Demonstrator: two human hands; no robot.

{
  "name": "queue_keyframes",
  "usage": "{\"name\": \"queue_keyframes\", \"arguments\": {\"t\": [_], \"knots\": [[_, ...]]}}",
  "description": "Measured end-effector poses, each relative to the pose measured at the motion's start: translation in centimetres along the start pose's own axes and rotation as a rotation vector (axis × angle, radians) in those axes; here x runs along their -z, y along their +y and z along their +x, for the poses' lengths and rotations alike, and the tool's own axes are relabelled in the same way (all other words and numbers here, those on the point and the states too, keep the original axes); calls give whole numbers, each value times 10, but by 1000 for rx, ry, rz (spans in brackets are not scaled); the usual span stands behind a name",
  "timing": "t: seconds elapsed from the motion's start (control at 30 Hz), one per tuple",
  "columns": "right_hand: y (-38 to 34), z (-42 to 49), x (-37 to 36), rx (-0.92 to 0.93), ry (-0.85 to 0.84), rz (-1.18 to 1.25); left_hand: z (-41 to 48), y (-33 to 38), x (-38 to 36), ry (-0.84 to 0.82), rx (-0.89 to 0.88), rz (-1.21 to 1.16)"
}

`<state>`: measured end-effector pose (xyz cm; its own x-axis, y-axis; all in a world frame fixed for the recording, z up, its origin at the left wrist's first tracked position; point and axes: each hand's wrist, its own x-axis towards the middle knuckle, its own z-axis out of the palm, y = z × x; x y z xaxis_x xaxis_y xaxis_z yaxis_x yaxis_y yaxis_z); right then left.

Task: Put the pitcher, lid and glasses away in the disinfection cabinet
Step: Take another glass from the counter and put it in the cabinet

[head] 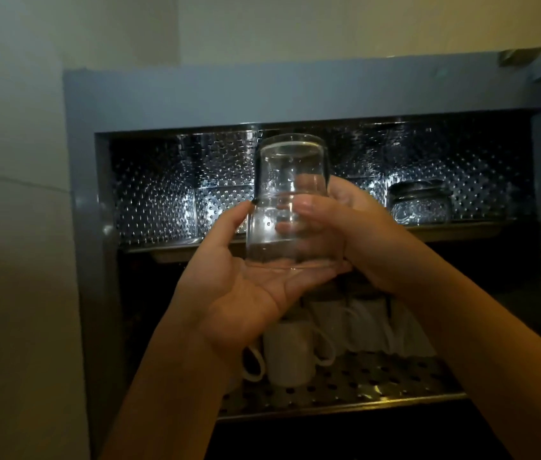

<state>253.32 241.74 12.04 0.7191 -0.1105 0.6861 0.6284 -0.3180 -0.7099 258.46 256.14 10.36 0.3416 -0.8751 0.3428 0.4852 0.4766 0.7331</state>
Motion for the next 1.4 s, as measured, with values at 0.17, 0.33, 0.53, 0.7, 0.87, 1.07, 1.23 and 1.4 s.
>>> {"name": "queue_keyframes", "arguments": {"t": [0.17,0.33,0.53,0.7,0.87,1.07,1.23,1.4], "knots": [[-1,15,-5,24,65,-40,7,12,10,-41,18,-14],[-6,27,-11,61,97,-100,5,22,20,-121,82,81],[-7,41,-15,38,106,-131,6,26,23,-59,93,70],[-7,50,-13,28,134,-175,6,28,27,-51,91,12],[-2,57,-13,12,169,-254,6,27,29,-41,106,15],[7,71,-12,-32,273,-389,10,25,30,-50,118,18],[12,83,-15,-129,287,-442,9,25,29,-21,116,47],[19,94,-18,-184,290,-434,10,23,30,-2,102,60]]}}
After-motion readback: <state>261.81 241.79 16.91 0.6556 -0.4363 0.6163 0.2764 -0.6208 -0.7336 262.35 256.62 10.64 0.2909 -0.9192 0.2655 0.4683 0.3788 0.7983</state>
